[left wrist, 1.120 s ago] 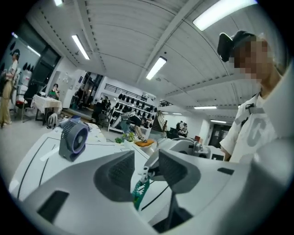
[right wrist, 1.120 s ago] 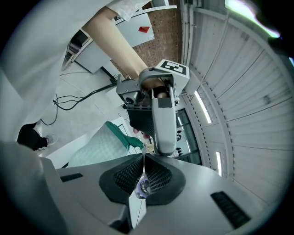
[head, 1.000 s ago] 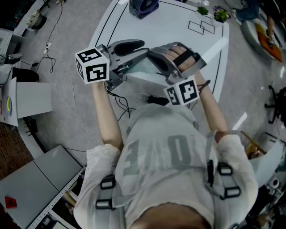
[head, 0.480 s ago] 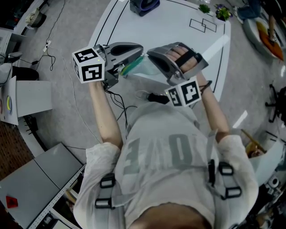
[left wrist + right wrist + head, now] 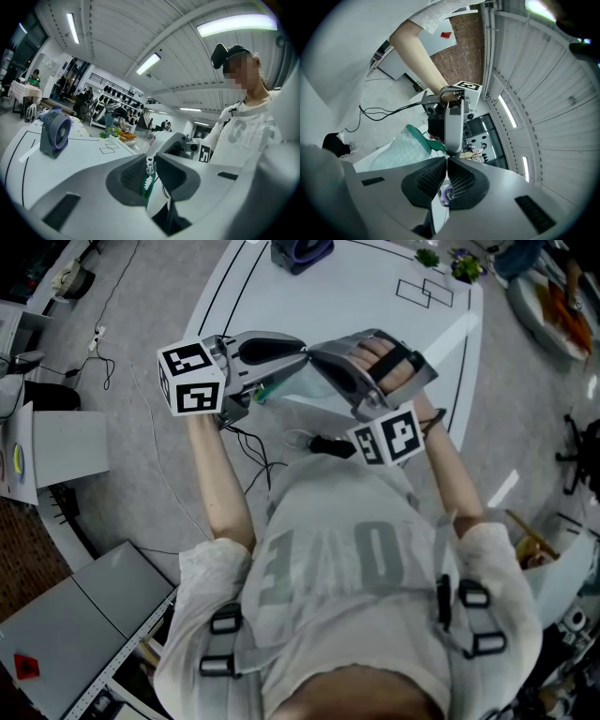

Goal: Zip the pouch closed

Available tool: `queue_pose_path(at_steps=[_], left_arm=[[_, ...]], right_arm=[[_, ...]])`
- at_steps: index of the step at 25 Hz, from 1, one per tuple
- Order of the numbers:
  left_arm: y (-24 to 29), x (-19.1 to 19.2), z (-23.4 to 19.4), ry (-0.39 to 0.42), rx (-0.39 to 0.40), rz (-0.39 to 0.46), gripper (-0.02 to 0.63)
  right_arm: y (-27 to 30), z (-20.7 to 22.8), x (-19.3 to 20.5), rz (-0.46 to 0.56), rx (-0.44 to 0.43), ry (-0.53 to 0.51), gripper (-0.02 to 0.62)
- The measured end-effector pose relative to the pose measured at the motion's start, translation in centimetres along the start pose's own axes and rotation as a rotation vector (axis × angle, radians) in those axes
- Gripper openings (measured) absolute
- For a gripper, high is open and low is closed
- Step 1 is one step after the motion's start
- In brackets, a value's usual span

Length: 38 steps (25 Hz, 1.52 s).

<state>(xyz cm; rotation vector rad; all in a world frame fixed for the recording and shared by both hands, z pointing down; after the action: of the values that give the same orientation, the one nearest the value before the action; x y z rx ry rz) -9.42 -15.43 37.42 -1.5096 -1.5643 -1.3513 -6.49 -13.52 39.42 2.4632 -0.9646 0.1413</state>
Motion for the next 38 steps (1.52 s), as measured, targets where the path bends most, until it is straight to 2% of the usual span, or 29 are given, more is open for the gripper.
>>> queue_pose_path(at_steps=[4,9,15,21,29,32,34,36,38], left_arm=[[-0.1,0.0,-0.1,0.000,-0.030,0.044,0.061],[-0.7,-0.1,-0.3,0.006,-0.098,0.144,0.055],[-2.0,0.2,-0.6,-0.029,-0.176,0.243,0.049],[-2.1,0.7,-0.9,-0.147,-0.256,0.336,0.049],[-1.8,1.8,-1.3,-0.352,-0.281,0.401,0.049],[-2.2,1.7,-1.6,-0.471,-0.314,0.469,0.049],[-2.8,1.8,-2.3,-0.646,-0.360,0.543,0.049],[-3.0,1.1,-2.7,-0.845,-0.311,0.663,0.051],[-2.7,0.6,-2.9,-0.979,-0.234,0.752,0.057]], right_arm=[[0.1,0.0,0.2,0.001,0.003,0.015,0.017],[0.1,0.0,0.5,-0.007,0.010,0.036,0.017],[0.2,0.1,0.9,-0.031,0.019,0.036,0.017],[0.4,0.0,1.0,-0.050,0.025,0.012,0.017],[0.5,0.2,1.4,-0.071,0.036,-0.064,0.017],[0.6,0.4,1.6,-0.079,0.046,-0.078,0.017],[0.7,0.3,1.8,-0.086,0.051,-0.083,0.017],[0.8,0.4,2.0,-0.094,0.058,-0.089,0.017],[0.9,0.5,2.1,-0.101,0.069,-0.098,0.017]])
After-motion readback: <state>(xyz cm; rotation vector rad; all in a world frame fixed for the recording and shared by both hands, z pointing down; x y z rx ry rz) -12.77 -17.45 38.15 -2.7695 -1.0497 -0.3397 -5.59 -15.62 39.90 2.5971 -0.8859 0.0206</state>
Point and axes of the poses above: the fingertips, and each gripper's own axes: y forward along the fingers, z to its right, x out of its underside, the point moved 2 cm from there along -y, backward along the fingers, and after that the axes turned 6 degrees about -x, right-handed, at the moved point
